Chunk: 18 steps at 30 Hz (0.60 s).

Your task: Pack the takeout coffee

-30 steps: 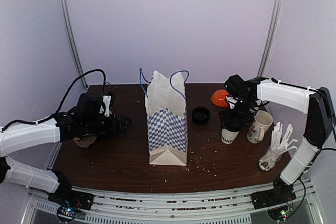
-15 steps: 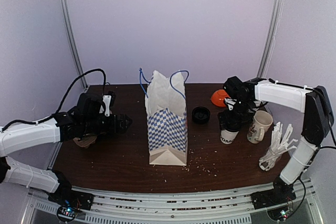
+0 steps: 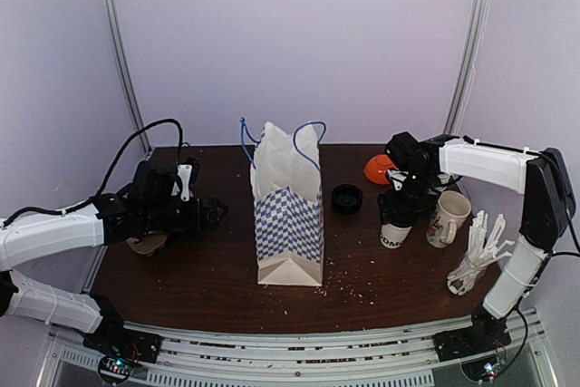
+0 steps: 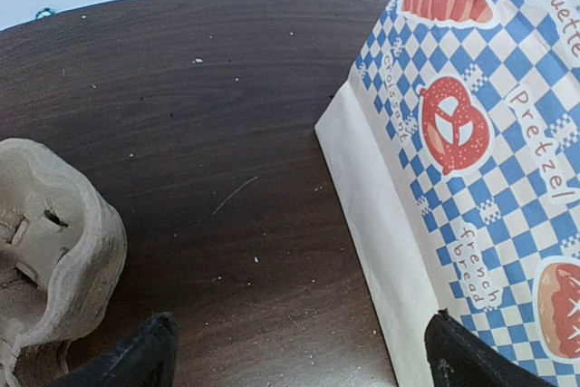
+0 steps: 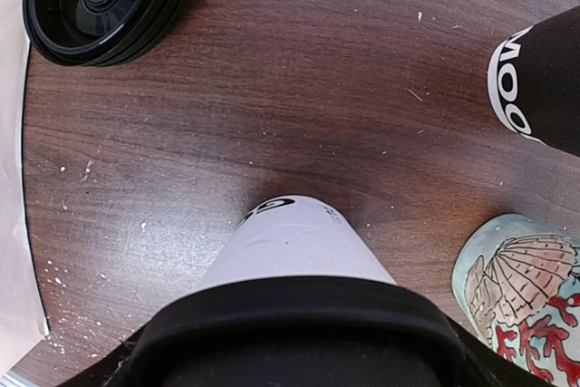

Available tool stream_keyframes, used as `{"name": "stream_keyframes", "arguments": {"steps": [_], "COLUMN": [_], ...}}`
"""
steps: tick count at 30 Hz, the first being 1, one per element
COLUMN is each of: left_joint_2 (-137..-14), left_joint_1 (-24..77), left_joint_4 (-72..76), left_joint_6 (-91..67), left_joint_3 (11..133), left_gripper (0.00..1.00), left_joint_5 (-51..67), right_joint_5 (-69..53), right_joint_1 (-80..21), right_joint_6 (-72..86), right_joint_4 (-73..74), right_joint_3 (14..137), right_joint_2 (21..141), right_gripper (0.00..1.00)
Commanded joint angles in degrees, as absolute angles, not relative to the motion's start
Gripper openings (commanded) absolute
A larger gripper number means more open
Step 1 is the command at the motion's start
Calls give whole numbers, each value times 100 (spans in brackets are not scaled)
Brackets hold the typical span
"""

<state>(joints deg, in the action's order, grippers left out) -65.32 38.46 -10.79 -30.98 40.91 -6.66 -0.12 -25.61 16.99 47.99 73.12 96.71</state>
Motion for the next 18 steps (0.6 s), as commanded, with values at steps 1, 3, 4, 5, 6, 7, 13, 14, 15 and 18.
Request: {"name": "stream_keyframes", "arguments": {"steps": [1,3,4,5,6,7,13,14,15,18], "left_joint_2": [-6420,-6363,-6323,-6277,-6235,-6196,-6120,-6149,-6177,-6311], "left_joint_1": [3838,3839,3838,3835,3835,3833,3834,3833,3835,3836], "left_joint_4": [-1011,-1108,-1160,-1201,-1250,-1289,-1430,-1440,-1449,-1478], "left_joint_6": [-3108,-3084,-3064,-3048,-3033,-3006,-2895,-2887,-2883,-2957], "left_joint_3": [4298,4434,4507,4588,4672,4754,5426,5567,5702,6172], "left_gripper": [98,98,98,98,98,98,98,98,98,98], "left_joint_5": [-762,-808,-840,-871,-899,-919,-835,-772,-685,-367], "right_joint_5": [-164,-237,-260,-272,-284,-300,-367,-350,-345,-275], "right_joint_1": [-2531,-2542,-2547,-2554,-2564,-2578,-2744,-2795,-2848,-3009], "right_joint_6": [1660,1684,1694,1708,1713,1721,1712,1720,1734,1774], "right_joint_4": [4949,4975,5010,5036,5087,5126,5531,5601,5669,5856], "right_joint_3": [7286,7286,7300,7311,7327,7344,7656,7726,7797,7961], "right_joint_2": [9438,9282,9182,9081,8966,8846,8218,8113,8019,7749], "right_gripper": [87,86,86,86,86,85,84,84,84,84]}}
